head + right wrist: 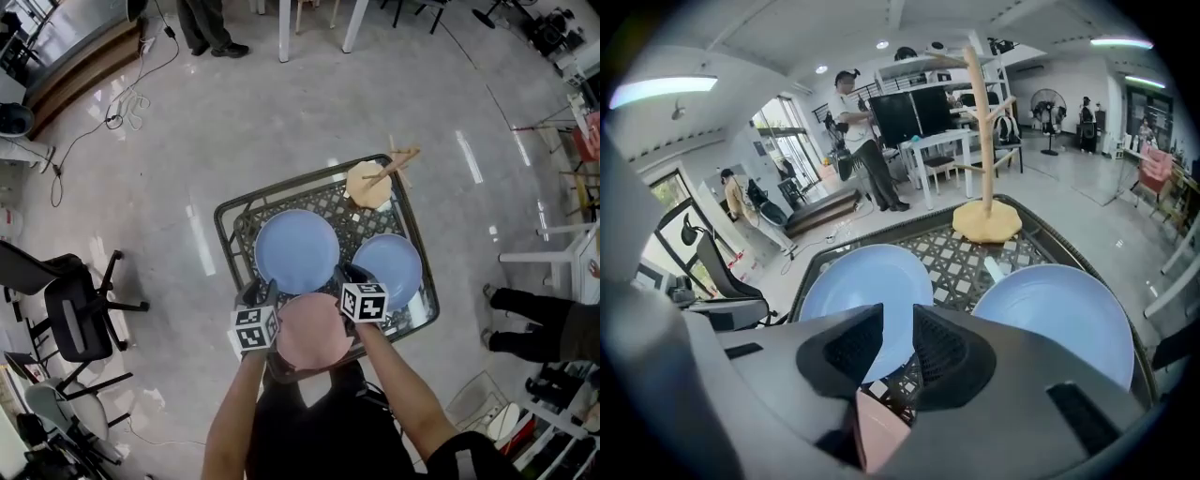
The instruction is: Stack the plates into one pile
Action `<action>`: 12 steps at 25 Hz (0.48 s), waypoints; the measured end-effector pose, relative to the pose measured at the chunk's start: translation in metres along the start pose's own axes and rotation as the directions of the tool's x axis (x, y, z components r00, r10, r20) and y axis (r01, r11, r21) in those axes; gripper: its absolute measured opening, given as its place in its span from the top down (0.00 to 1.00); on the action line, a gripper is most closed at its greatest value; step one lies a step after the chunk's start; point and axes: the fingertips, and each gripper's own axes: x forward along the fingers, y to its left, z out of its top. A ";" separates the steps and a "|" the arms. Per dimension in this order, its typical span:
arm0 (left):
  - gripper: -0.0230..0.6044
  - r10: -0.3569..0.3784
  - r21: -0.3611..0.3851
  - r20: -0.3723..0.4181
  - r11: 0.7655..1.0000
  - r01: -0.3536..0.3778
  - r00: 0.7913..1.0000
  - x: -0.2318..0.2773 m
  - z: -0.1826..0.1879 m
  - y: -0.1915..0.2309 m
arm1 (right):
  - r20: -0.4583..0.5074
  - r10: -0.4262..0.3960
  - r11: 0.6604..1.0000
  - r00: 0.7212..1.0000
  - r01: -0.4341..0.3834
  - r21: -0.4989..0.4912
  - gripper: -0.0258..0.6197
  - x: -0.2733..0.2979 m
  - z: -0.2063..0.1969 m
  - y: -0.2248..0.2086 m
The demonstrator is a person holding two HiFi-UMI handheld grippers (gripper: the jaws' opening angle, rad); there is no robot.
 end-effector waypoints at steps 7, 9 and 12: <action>0.69 0.032 -0.042 -0.072 0.999 -0.035 0.997 0.037 -0.022 0.025 | -0.061 -0.030 0.999 0.998 0.032 0.040 0.82 0.033 -0.019 -0.014; 0.68 0.036 -0.055 -0.091 0.998 -0.041 0.995 0.044 -0.028 0.031 | -0.070 -0.028 0.998 0.997 0.031 0.047 0.82 0.038 -0.022 -0.014; 0.67 0.041 -0.062 -0.123 0.997 -0.049 0.992 0.054 -0.036 0.037 | -0.091 -0.036 0.998 0.995 0.041 0.057 0.81 0.046 -0.027 -0.016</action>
